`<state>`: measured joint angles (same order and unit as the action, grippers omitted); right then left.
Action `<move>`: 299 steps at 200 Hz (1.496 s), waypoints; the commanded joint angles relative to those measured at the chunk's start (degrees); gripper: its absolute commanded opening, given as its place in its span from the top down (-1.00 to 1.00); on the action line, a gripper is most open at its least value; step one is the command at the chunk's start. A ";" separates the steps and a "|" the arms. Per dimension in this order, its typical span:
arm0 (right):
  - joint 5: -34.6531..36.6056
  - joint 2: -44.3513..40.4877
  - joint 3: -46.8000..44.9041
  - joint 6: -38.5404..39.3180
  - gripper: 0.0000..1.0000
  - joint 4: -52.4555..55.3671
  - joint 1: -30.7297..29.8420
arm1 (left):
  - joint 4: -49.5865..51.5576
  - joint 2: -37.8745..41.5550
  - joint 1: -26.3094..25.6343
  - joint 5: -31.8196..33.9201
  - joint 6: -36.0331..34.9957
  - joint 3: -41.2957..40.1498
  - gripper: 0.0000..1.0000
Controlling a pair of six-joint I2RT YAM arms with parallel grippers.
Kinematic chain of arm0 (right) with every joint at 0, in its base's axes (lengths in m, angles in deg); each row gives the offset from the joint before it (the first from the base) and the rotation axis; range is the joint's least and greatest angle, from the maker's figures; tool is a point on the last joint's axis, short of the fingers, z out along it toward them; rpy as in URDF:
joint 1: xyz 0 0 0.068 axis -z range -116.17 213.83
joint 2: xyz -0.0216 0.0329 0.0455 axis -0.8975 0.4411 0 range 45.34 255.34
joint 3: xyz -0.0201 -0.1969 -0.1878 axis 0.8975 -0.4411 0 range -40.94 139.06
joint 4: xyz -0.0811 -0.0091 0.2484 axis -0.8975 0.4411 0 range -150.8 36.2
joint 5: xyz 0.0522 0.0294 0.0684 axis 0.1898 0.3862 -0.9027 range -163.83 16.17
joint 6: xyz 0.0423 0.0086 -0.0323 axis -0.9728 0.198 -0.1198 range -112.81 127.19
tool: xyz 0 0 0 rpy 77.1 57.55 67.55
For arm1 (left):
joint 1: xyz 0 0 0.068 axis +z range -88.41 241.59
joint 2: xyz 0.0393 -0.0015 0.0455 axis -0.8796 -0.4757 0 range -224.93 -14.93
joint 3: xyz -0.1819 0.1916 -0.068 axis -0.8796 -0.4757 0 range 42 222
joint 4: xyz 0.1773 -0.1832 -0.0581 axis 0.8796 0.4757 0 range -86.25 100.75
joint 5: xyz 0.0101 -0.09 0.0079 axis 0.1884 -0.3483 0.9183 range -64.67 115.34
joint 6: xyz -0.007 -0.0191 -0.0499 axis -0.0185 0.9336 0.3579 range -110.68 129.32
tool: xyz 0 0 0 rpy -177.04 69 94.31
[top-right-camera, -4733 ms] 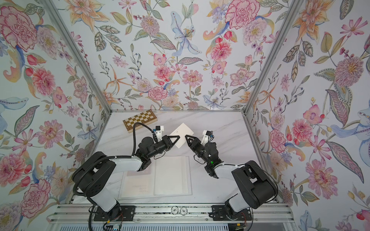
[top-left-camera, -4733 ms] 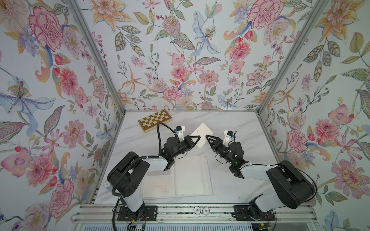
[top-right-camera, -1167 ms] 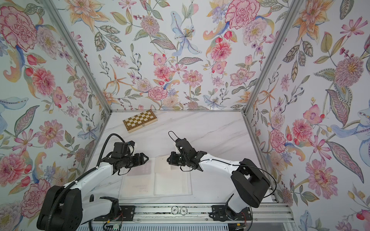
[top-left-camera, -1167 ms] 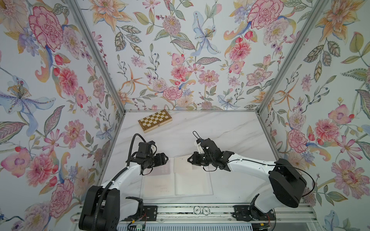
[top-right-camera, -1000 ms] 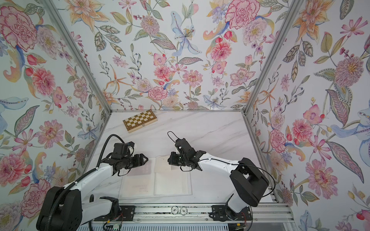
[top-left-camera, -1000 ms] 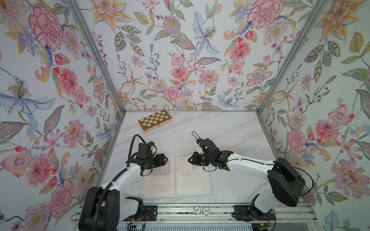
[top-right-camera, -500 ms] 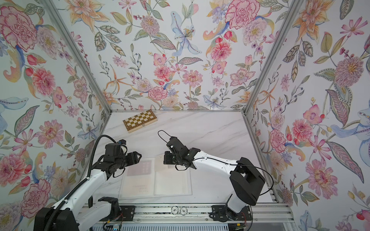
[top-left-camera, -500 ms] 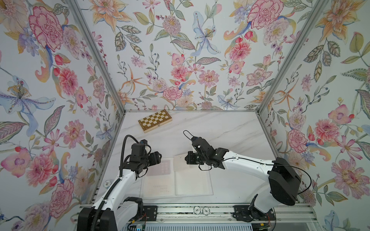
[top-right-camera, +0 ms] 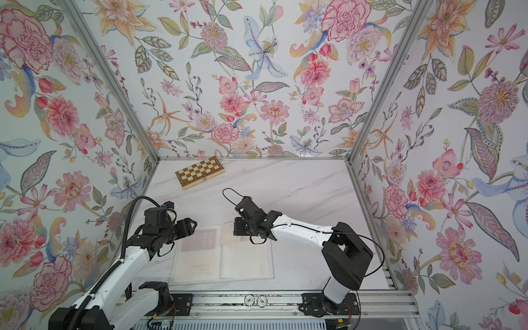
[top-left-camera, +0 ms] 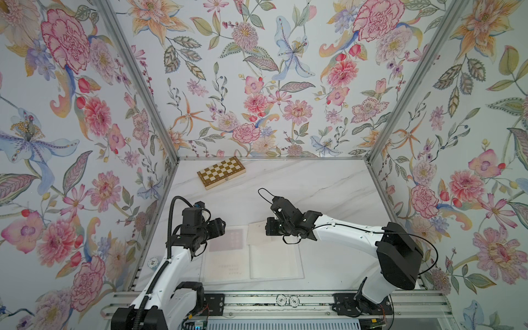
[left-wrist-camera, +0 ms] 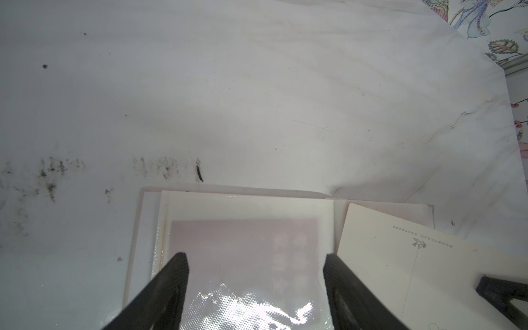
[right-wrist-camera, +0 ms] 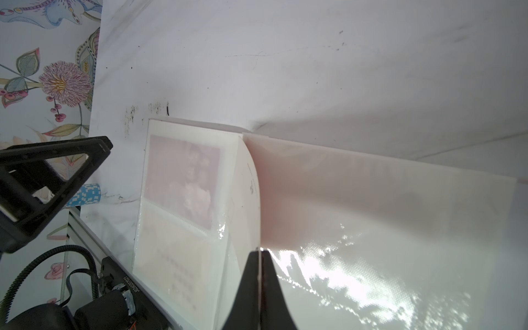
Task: Place the photos into the photo albums
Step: Insert the photo into the photo album.
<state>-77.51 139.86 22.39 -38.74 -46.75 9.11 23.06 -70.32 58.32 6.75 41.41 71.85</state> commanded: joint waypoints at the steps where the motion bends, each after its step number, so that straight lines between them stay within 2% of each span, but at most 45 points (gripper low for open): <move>1: -0.74 1.70 0.89 1.41 1.00 1.69 0.21 | 0.67 -0.13 0.63 2.06 -0.95 -1.36 -0.46; 109: -6.49 3.14 -2.76 1.99 1.00 -1.42 2.05 | -4.52 -3.40 3.72 5.31 -0.46 -4.09 -0.45; 186: -11.41 6.76 -4.22 3.07 1.00 -9.85 4.38 | -4.57 -7.55 4.06 5.68 -0.61 -4.11 -0.44; 261: -15.76 12.07 -0.53 2.59 1.00 -13.38 3.44 | -2.55 -11.49 4.08 10.73 -1.21 -3.33 -0.47; 299: -17.15 14.19 0.83 2.87 1.00 -15.10 3.44 | -3.26 -14.18 4.11 9.56 -1.48 -2.82 -0.50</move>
<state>-93.21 152.21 21.38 -36.71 -60.63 12.91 18.75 -82.98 61.97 15.49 41.02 68.57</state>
